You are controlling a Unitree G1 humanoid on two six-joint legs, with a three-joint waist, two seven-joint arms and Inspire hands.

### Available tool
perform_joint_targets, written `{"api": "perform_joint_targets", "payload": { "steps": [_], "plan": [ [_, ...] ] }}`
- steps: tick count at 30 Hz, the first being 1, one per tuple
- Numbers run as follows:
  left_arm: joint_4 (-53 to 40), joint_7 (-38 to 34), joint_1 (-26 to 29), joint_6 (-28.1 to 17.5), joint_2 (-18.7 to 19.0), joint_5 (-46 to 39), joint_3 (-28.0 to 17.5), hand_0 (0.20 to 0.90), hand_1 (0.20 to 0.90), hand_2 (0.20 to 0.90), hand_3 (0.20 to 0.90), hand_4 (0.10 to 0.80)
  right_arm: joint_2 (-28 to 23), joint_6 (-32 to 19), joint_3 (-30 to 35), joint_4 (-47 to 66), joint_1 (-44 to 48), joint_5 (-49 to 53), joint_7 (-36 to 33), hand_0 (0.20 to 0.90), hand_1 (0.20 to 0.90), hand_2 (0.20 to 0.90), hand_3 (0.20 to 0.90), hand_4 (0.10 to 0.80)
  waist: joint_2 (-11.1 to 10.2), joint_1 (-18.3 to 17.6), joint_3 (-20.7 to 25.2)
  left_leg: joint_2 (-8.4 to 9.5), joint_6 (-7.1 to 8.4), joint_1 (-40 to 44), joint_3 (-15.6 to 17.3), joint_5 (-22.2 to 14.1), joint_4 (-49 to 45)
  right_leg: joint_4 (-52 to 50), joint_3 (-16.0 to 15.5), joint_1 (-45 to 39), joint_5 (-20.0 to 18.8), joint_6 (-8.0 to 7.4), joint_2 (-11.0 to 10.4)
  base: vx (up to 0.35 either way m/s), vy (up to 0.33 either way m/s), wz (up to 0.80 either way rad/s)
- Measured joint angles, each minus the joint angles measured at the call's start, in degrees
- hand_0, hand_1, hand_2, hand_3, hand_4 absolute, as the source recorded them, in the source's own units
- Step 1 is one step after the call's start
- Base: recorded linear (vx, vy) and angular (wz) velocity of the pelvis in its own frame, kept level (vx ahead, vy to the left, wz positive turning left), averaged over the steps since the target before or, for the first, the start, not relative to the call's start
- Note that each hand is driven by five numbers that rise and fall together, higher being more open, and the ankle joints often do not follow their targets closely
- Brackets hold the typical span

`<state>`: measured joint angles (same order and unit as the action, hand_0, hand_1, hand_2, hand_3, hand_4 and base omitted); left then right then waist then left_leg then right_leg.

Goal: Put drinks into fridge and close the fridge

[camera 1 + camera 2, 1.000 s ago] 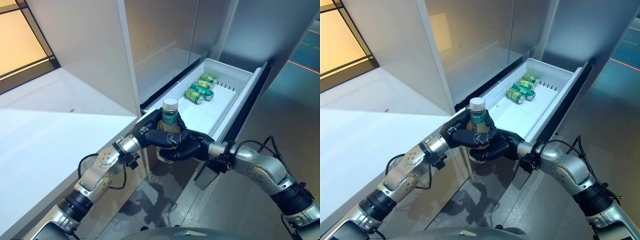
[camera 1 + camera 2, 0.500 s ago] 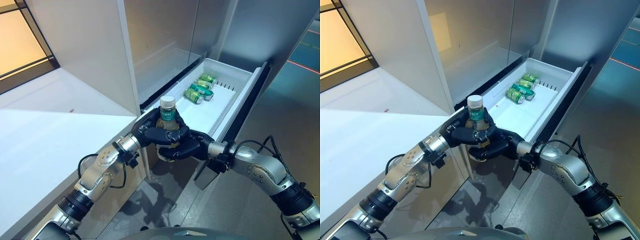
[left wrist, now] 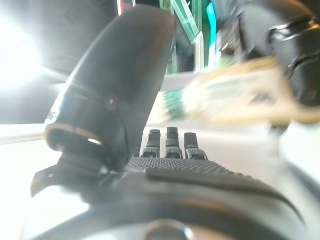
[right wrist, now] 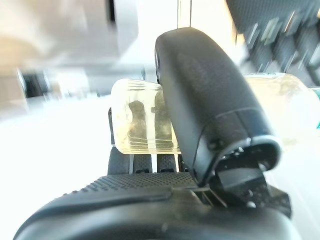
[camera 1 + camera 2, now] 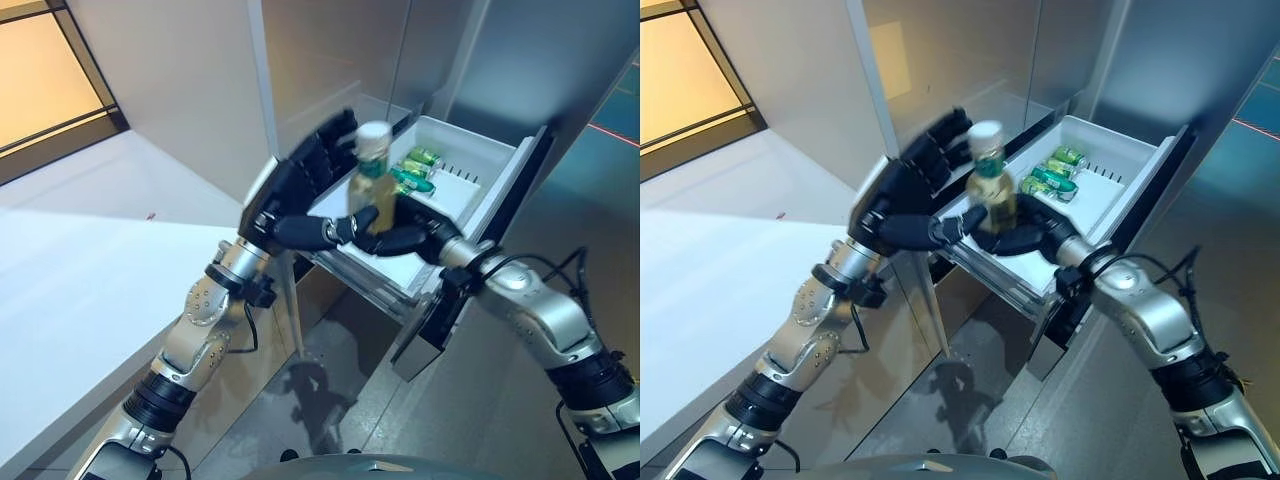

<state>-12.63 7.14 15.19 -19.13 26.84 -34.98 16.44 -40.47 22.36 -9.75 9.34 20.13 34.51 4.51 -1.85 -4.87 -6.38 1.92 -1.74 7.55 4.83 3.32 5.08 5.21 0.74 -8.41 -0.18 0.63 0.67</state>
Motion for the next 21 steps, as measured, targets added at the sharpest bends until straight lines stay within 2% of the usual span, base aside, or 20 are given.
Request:
{"api": "perform_joint_targets", "payload": {
  "steps": [4, 9, 13, 15, 16, 21],
  "plan": [
    [-0.1, -2.5, 1.4, -1.2, 0.0, 1.3, -2.4, 0.9, 0.9, 0.9, 0.9, 0.8, -0.4, -1.6, 2.3, -3.2, 1.1, -2.4, -2.5, 0.3, 0.3, 0.3, 0.2, 0.1, -0.2, 0.3, -0.1, 0.01, 0.0, -0.2, -0.3, 0.0, 0.0, 0.0, -0.3, 0.0, 0.0, 0.0, 0.0, 0.002, -0.004, 0.03],
    [0.2, -2.7, 1.4, -0.7, -0.3, 1.2, -2.4, 0.9, 0.9, 0.9, 0.9, 0.8, -0.5, -2.8, 2.3, -6.1, 1.2, -4.2, -3.4, 0.3, 0.3, 0.3, 0.2, 0.1, -0.4, 1.0, -1.0, 0.08, -0.07, -0.3, -1.4, 0.1, 0.0, 0.0, -1.6, -0.3, 0.0, 0.0, 0.0, 0.009, 0.004, 0.09],
    [1.6, 1.4, 1.0, 3.2, -1.7, -3.6, -2.5, 0.9, 0.9, 0.9, 0.9, 0.8, -0.5, -3.1, 2.2, -12.2, 2.8, -4.2, -4.6, 0.3, 0.3, 0.3, 0.2, 0.1, -0.3, 2.1, -1.2, 0.22, -0.09, -0.3, -2.7, 0.3, 0.0, 0.0, -2.8, -0.8, 0.1, -0.07, -0.1, 0.017, 0.003, 0.18],
    [3.1, 5.4, 0.0, 7.8, -1.9, -7.7, -2.2, 0.9, 0.9, 0.9, 0.9, 0.8, -1.1, -3.1, 2.2, -15.9, 4.8, -4.1, -5.6, 0.3, 0.3, 0.3, 0.2, 0.1, -0.1, 2.8, -1.6, 0.34, -0.08, -0.3, -3.4, 0.5, 0.0, 0.0, -3.3, -1.0, 0.2, -0.18, -0.2, 0.02, 0.012, 0.19],
    [4.2, 8.9, -1.7, 12.7, -1.9, -11.9, -1.9, 0.9, 0.9, 0.9, 0.9, 0.8, -1.7, -3.1, 2.1, -19.3, 6.6, -4.1, -5.7, 0.3, 0.3, 0.3, 0.2, 0.1, 0.2, 3.6, -1.8, 0.35, -0.06, -0.3, -3.5, 0.6, 0.0, 0.0, -3.7, -1.1, 0.2, -0.18, -0.2, 0.02, 0.025, 0.1],
    [13.5, 15.7, -9.5, 28.1, -1.8, -22.3, 4.0, 0.9, 0.9, 0.9, 0.9, 0.8, -4.6, -4.4, -0.7, -33.5, 14.3, -3.9, -6.0, 0.3, 0.3, 0.3, 0.2, 0.1, 0.9, 4.9, -2.2, 0.46, -0.05, -0.9, -5.2, 1.0, 0.0, 0.1, -5.5, -1.1, 0.2, -0.2, -0.3, 0.037, 0.031, 0.17]
  ]
}}
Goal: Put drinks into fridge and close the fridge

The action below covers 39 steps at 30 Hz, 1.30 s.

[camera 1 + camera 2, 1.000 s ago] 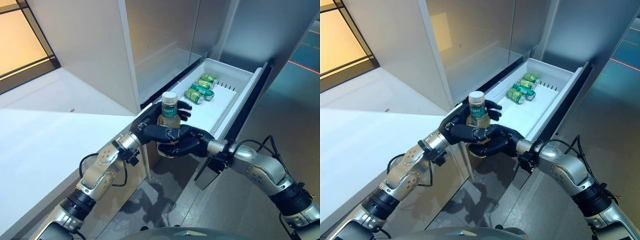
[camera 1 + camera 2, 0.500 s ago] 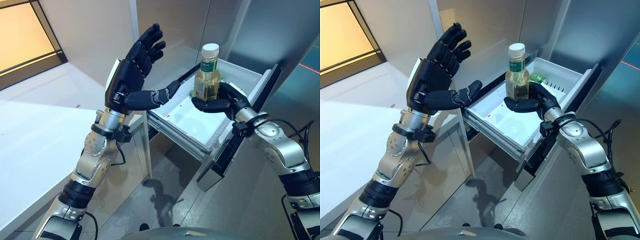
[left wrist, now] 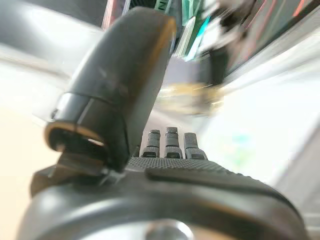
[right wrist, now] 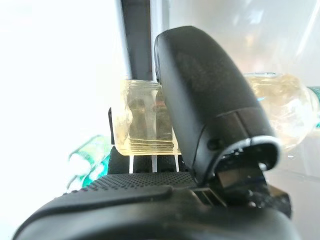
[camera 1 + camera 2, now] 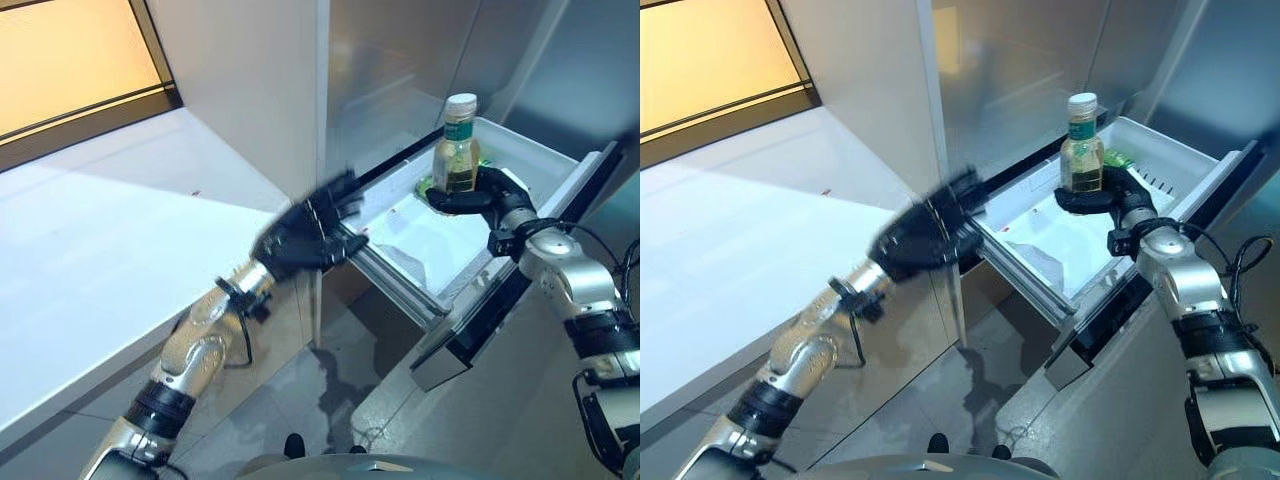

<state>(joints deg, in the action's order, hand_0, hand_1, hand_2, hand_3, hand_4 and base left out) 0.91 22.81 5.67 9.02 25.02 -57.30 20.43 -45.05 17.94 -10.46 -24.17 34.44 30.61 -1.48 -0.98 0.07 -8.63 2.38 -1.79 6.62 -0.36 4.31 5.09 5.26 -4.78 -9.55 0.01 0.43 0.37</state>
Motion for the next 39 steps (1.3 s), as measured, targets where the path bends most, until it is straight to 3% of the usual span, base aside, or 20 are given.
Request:
{"api": "perform_joint_targets", "payload": {
  "steps": [5, 7, 11, 17, 24, 34, 35, 37, 39],
  "plan": [
    [16.1, 4.0, -9.8, 14.3, -2.5, -10.7, 2.9, 0.9, 0.9, 0.9, 0.9, 0.8, -2.0, -1.3, -4.8, -19.1, 9.2, -0.3, 0.9, 0.3, 0.3, 0.3, 0.2, 0.1, 1.0, 2.2, -0.8, 0.06, 0.11, -0.4, -2.3, 0.7, 0.0, 0.0, -2.6, -0.5, 0.0, -0.03, 0.0, 0.0, 0.021, 0.25],
    [21.6, 5.8, -12.1, 15.6, -3.1, -9.5, 3.2, 0.9, 0.9, 0.9, 0.9, 0.8, -2.7, -1.3, -6.8, -24.9, 11.2, -1.4, 1.6, 0.3, 0.3, 0.3, 0.2, 0.1, 1.3, 3.2, -1.1, 0.09, 0.24, -0.6, -3.6, 1.0, 0.0, 0.0, -4.0, -0.7, 0.1, -0.06, 0.1, -0.005, 0.004, 0.38],
    [30.7, 9.7, -12.9, 12.7, -3.1, -1.8, 3.3, 0.9, 0.9, 0.9, 0.9, 0.8, -2.9, -1.1, -8.5, -33.2, 13.0, -6.5, 6.9, 0.3, 0.3, 0.3, 0.2, 0.1, 1.8, 5.5, -1.2, 0.54, 0.5, -1.9, -5.9, 2.1, 0.0, 0.0, -5.9, -0.4, 0.8, 0.55, -0.1, -0.003, -0.003, 0.34],
    [41.8, 6.3, -9.6, 9.6, -7.7, -1.0, -3.4, 0.9, 0.9, 0.9, 0.9, 0.8, -0.5, 1.1, -9.0, -43.4, 13.2, -18.2, 15.7, 0.3, 0.3, 0.3, 0.2, 0.1, 1.8, 8.0, -1.2, 0.81, 0.47, -3.1, -7.5, 2.9, 0.0, 0.0, -7.6, 0.1, 0.7, 0.54, -0.1, 0.026, -0.046, 0.17],
    [55.6, -1.3, -5.2, 8.2, -9.2, -0.9, -10.3, 0.9, 0.9, 0.9, 0.9, 0.8, 4.4, 3.9, -9.0, -48.9, 12.8, -25.8, 16.9, 0.3, 0.3, 0.3, 0.2, 0.1, 1.5, 8.3, -1.5, 0.81, 0.6, -3.5, -8.1, 3.1, 0.0, 0.0, -8.6, 0.3, 0.8, 0.52, -0.1, -0.014, -0.045, 0.06],
    [60.6, -7.5, -4.5, 5.4, -9.0, 5.3, -12.5, 0.9, 0.9, 0.9, 0.9, 0.8, 5.6, 7.5, -9.0, -49.6, 12.2, -33.1, 19.2, 0.3, 0.3, 0.3, 0.2, 0.1, -0.1, 8.5, -2.6, 0.65, 0.94, -5.3, -8.8, 3.7, 0.0, 0.0, -9.1, 1.9, 0.5, 0.8, 0.2, -0.015, -0.015, 0.03],
    [60.6, -7.7, -4.6, 5.3, -9.0, 5.7, -12.5, 0.9, 0.9, 0.9, 0.9, 0.8, 5.6, 7.5, -9.0, -49.7, 12.1, -34.2, 19.9, 0.321, 0.321, 0.321, 0.225, 0.125, -0.1, 8.5, -2.6, 0.69, 0.94, -5.3, -8.8, 3.7, 0.0, 0.0, -9.1, 1.9, 0.5, 0.8, 0.2, 0.0, 0.0, 0.0],
    [60.7, -7.9, -4.6, 4.5, -9.0, 7.1, -12.5, 0.9, 0.9, 0.9, 0.9, 0.8, 5.7, 7.5, -9.0, -49.7, 11.8, -34.8, 20.9, 0.9, 0.9, 0.9, 0.9, 0.8, -0.2, 8.7, -2.6, 0.69, 0.94, -5.3, -8.8, 3.7, 0.0, 0.0, -9.2, 1.9, 0.5, 0.8, 0.2, 0.0, 0.0, 0.0],
    [61.2, -8.0, -4.5, 4.3, -8.9, 9.2, -12.5, 0.9, 0.9, 0.9, 0.9, 0.8, 5.7, 7.4, -9.0, -49.7, 11.3, -35.8, 21.6, 0.9, 0.9, 0.9, 0.9, 0.8, -0.2, 9.0, -2.7, 0.68, 0.95, -5.3, -8.8, 3.7, 0.0, 0.0, -9.3, 1.8, 0.5, 0.8, 0.2, 0.0, 0.0, 0.0]
  ]
}}
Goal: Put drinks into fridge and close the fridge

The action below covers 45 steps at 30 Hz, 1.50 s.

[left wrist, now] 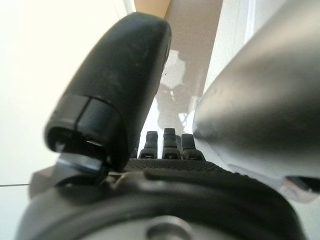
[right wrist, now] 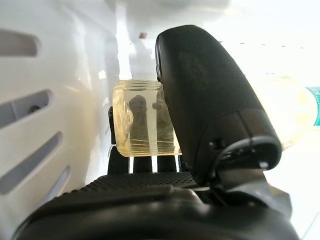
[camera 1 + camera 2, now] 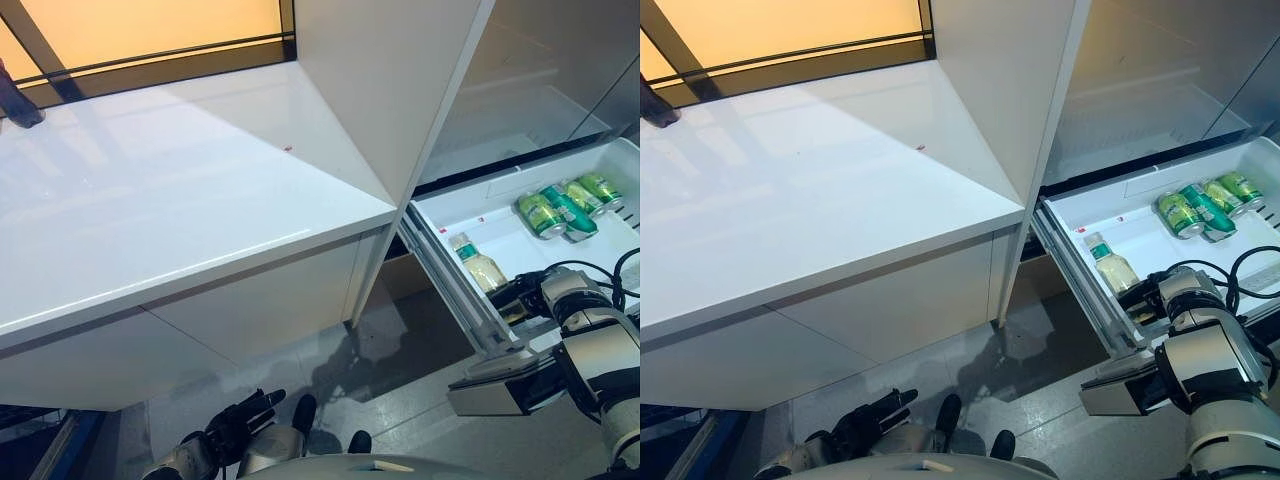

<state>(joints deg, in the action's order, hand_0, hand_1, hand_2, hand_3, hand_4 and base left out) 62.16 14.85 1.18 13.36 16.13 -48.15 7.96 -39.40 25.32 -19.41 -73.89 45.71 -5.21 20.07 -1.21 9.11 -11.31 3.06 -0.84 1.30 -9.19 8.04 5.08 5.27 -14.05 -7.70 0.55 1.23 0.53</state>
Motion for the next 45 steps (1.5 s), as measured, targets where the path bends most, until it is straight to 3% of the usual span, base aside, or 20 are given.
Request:
{"api": "perform_joint_targets", "payload": {
  "steps": [11, 16, 21, 26, 27, 31, 35, 40, 45],
  "plan": [
    [1.9, -2.0, -0.2, -1.1, 0.4, 3.6, -0.1, 0.9, 0.9, 0.9, 0.9, 0.8, 0.0, -1.7, 1.2, 1.4, -0.1, 3.3, 0.1, 0.9, 0.9, 0.9, 0.9, 0.8, -1.0, -0.3, -0.6, -0.07, 0.02, 0.5, 0.0, 0.0, 0.0, 0.0, 0.0, -0.6, 0.0, -0.01, 0.0, 0.0, 0.0, 0.0],
    [2.0, -2.4, -0.8, -1.1, 0.7, 5.2, -1.6, 0.9, 0.9, 0.9, 0.9, 0.8, -0.3, -3.2, 3.5, 11.2, -0.4, 11.7, -1.8, 0.9, 0.9, 0.9, 0.9, 0.8, -1.2, -1.6, -0.7, -0.06, 0.0, 1.0, 0.8, 0.0, 0.0, 0.0, 1.0, -0.8, 0.0, 0.0, 0.0, -0.003, 0.002, -0.08],
    [2.0, -3.4, -1.0, -1.9, 0.7, 5.6, -4.0, 0.9, 0.9, 0.9, 0.9, 0.8, -3.8, -4.4, 5.7, 22.0, -0.7, 18.6, -3.7, 0.9, 0.9, 0.9, 0.9, 0.8, -1.4, -3.0, -0.7, -0.12, -0.11, 1.2, 1.3, -0.1, 0.0, 0.0, 1.4, -0.7, -0.2, 0.15, 0.0, -0.04, 0.028, -0.06],
    [2.5, -4.4, -2.1, -2.5, 0.6, 5.6, -5.8, 0.9, 0.9, 0.9, 0.9, 0.8, -11.9, -10.5, 7.9, 31.8, -0.7, 23.1, -13.6, 0.9, 0.9, 0.9, 0.9, 0.8, -1.5, -4.6, -0.7, -0.13, -0.53, 2.2, 3.4, -0.7, 0.0, 0.0, 3.6, -0.9, -0.3, -0.01, -0.2, -0.036, 0.027, -0.21],
    [2.7, -4.4, -2.4, -2.6, 0.5, 5.5, -6.2, 0.9, 0.9, 0.9, 0.9, 0.8, -12.5, -13.3, 10.3, 34.5, -1.0, 23.2, -18.3, 0.9, 0.9, 0.9, 0.9, 0.8, -1.5, -5.2, -0.7, -0.2, -0.61, 2.5, 4.3, -0.8, 0.0, 0.0, 4.4, -0.9, -0.4, -0.09, -0.2, -0.044, 0.045, -0.32],
    [2.9, -4.9, -2.4, -2.8, -0.1, 5.6, -6.7, 0.9, 0.9, 0.9, 0.9, 0.8, -12.6, -25.2, 21.4, 46.4, -6.8, 23.3, -33.7, 0.9, 0.9, 0.9, 0.9, 0.8, -1.5, -7.3, -0.6, -0.37, -0.84, 3.7, 6.3, -1.6, 0.0, 0.0, 6.6, -1.3, -0.5, -0.14, -0.2, -0.004, 0.032, -0.28],
    [2.9, -5.3, -2.3, -2.9, -0.8, 5.6, -6.5, 0.9, 0.9, 0.9, 0.9, 0.8, -10.7, -33.4, 27.1, 49.3, -12.3, 27.4, -41.0, 0.9, 0.9, 0.9, 0.9, 0.8, -2.2, -9.3, 1.2, -0.65, -0.83, 5.1, 8.2, -2.6, 0.0, 0.0, 8.8, -2.0, -0.5, -0.16, -0.1, 0.038, 0.008, -0.29],
    [2.9, -5.5, -1.7, -3.5, -1.3, 6.0, -5.9, 0.9, 0.9, 0.9, 0.9, 0.8, -6.2, -35.8, 30.9, 46.8, -17.9, 40.5, -42.4, 0.9, 0.9, 0.9, 0.9, 0.8, -2.6, -11.3, 3.3, -0.95, -0.73, 6.3, 9.4, -3.3, 0.2, 0.0, 10.1, -2.7, -0.5, -0.2, 0.1, 0.055, -0.016, -0.19],
    [3.4, -5.6, -1.5, -3.4, -2.5, 6.1, -3.7, 0.9, 0.9, 0.9, 0.9, 0.8, -1.7, -36.5, 33.1, 41.1, -20.9, 51.9, -48.6, 0.9, 0.9, 0.9, 0.9, 0.8, -0.3, -12.4, 5.3, -1.03, -0.76, 6.6, 10.5, -3.6, 0.2, 0.0, 11.1, -2.6, -0.3, -0.45, 0.1, 0.09, -0.023, -0.11]
  ]
}}
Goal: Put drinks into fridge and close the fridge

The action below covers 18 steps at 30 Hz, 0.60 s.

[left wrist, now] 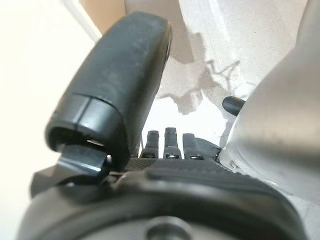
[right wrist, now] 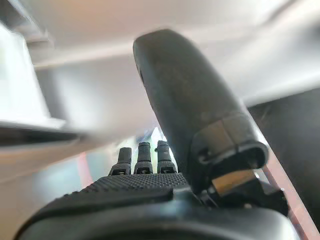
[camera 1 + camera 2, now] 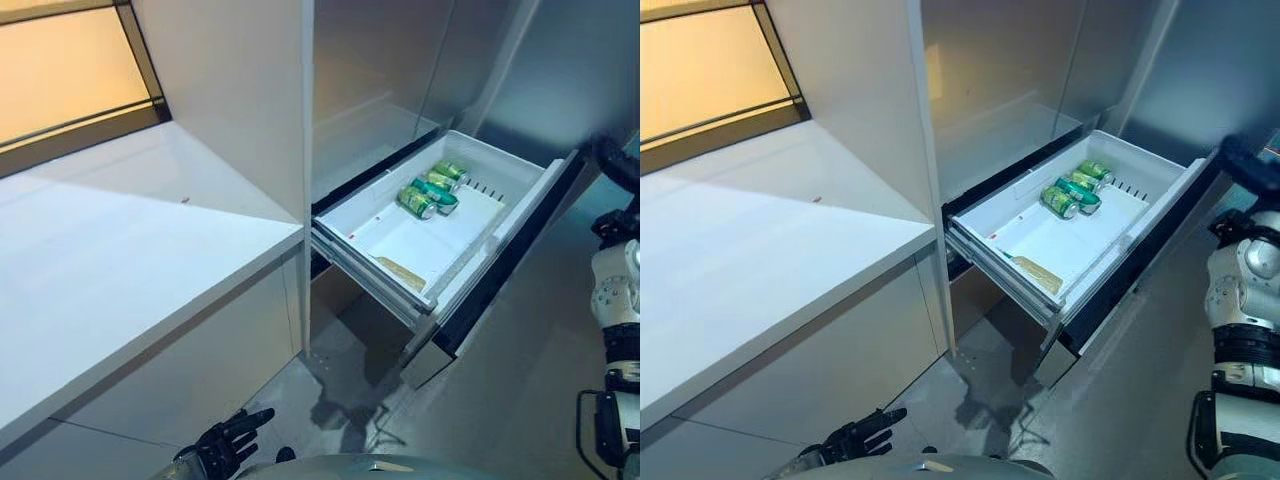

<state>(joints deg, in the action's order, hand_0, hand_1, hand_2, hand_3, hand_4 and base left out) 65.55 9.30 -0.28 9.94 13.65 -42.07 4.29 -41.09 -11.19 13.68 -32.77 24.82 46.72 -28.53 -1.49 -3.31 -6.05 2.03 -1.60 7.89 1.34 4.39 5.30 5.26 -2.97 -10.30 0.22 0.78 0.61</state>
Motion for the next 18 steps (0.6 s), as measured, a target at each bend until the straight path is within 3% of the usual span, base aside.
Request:
{"api": "perform_joint_targets", "payload": {
  "steps": [4, 10, 18],
  "plan": [
    [1.1, 0.0, -1.3, 0.2, -0.6, 0.0, 0.4, 0.9, 0.9, 0.9, 0.9, 0.8, 2.2, -1.0, 0.2, -2.5, -1.2, 2.0, -6.7, 0.9, 0.9, 0.9, 0.9, 0.8, 1.1, 0.1, 0.7, 0.0, 0.03, 0.2, 0.0, 0.0, -0.2, 0.0, 0.2, -0.1, -0.2, 0.28, 0.0, 0.115, -0.01, -0.02],
    [1.7, 0.0, -3.3, 0.2, -0.7, 1.2, 0.5, 0.9, 0.9, 0.9, 0.9, 0.8, 4.5, -2.8, 1.3, -7.2, -1.7, 4.0, -11.5, 0.9, 0.9, 0.9, 0.9, 0.8, 1.8, 2.1, 0.7, 0.1, 0.05, -0.2, -0.4, 0.0, -0.2, 0.0, -0.7, 0.0, 0.0, 0.03, 0.0, 0.072, 0.03, 0.06],
    [1.6, -0.1, -1.5, 0.3, -0.6, 1.3, 0.5, 0.9, 0.9, 0.9, 0.9, 0.8, 6.2, -2.8, 1.4, -13.2, -1.8, 9.6, -10.5, 0.9, 0.9, 0.9, 0.9, 0.8, 2.6, 4.8, -5.1, 0.99, -0.32, -4.7, -2.9, -0.9, -5.8, -3.6, -3.1, 2.5, 0.9, 0.1, -0.6, 0.013, 0.014, 0.19]
  ]
}}
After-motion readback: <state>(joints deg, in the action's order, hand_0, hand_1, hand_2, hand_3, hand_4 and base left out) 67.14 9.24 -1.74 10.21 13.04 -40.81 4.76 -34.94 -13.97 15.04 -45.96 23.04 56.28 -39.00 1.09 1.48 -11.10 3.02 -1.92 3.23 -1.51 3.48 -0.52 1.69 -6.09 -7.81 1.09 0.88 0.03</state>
